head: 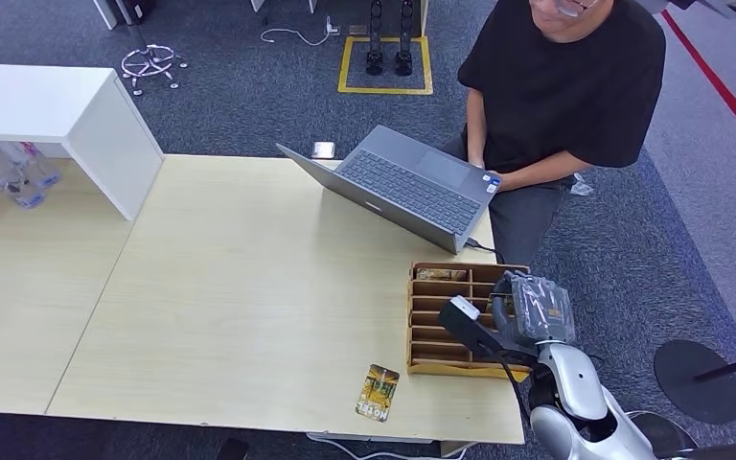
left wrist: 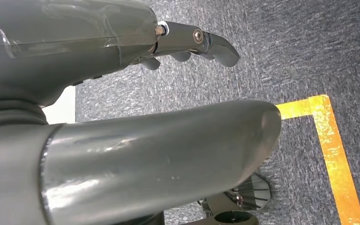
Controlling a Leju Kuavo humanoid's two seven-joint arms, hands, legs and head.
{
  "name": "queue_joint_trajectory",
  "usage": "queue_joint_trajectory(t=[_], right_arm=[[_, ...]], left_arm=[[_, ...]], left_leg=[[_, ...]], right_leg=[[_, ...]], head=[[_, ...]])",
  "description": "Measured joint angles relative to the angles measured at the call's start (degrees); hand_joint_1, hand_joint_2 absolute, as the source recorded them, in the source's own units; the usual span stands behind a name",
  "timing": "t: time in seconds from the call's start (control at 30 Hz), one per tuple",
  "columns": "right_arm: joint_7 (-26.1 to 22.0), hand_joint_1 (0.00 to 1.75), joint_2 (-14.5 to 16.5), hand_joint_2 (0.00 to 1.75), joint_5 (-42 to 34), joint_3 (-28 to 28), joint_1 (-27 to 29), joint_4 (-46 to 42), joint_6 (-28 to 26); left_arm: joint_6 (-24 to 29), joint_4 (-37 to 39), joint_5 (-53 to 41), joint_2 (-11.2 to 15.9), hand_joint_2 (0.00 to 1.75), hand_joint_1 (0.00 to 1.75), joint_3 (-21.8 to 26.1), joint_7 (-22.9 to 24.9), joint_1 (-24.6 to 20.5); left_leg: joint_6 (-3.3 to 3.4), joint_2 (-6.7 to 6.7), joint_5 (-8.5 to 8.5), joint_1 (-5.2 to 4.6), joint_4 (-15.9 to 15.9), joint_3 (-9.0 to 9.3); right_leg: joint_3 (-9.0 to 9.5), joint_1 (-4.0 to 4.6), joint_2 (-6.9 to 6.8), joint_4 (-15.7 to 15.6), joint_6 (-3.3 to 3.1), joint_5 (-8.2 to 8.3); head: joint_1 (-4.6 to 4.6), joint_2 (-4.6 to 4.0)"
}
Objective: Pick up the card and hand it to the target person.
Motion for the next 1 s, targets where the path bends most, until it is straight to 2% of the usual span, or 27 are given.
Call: queue_joint_trajectory(t=[0.33,0.57,0.77,0.9,1.0], right_arm=[[0.13,1.13,0.0,1.75,0.53,0.32,-0.02,-0.5,1.2],[0.49,0.83,-0.08,1.75,1.23,0.93,-0.02,-0.5,2.48],[0.76,0.99,-0.24,1.75,1.86,1.21,-0.02,-0.5,3.63],[0.81,1.19,-0.33,1.75,1.86,1.44,-0.03,-0.5,3.96],[0.91,1.25,-0.33,1.75,1.86,1.46,-0.07,-0.51,4.05]], left_arm=[[0.18,0.0,0.02,0.0,0.0,0.0,0.0,0.03,0.0],[0.18,0.0,0.02,0.0,0.0,0.0,0.0,-0.03,0.0],[0.18,0.0,0.02,0.0,0.0,0.0,0.0,-0.03,0.0],[0.18,0.0,0.02,0.0,0.0,0.0,0.0,-0.03,0.0],[0.19,0.0,0.02,0.0,0.0,0.0,0.0,-0.03,0.0]], left_leg=[[0.0,0.0,0.0,0.0,0.0,0.0],[0.0,0.0,0.0,0.0,0.0,0.0],[0.0,0.0,0.0,0.0,0.0,0.0],[0.0,0.0,0.0,0.0,0.0,0.0],[0.0,-0.01,0.0,0.0,0.0,0.02]], right_leg=[[0.0,0.0,0.0,0.0,0.0,0.0],[-0.01,0.0,0.0,0.0,0.0,0.0],[-0.01,0.0,0.0,0.0,0.0,0.0],[-0.01,0.0,0.0,0.0,0.0,0.0],[-0.01,0.0,-0.01,0.0,0.0,0.0]], head=[[0.01,0.0],[0.0,0.0],[0.0,0.0],[0.01,0.0],[0.0,0.0]])
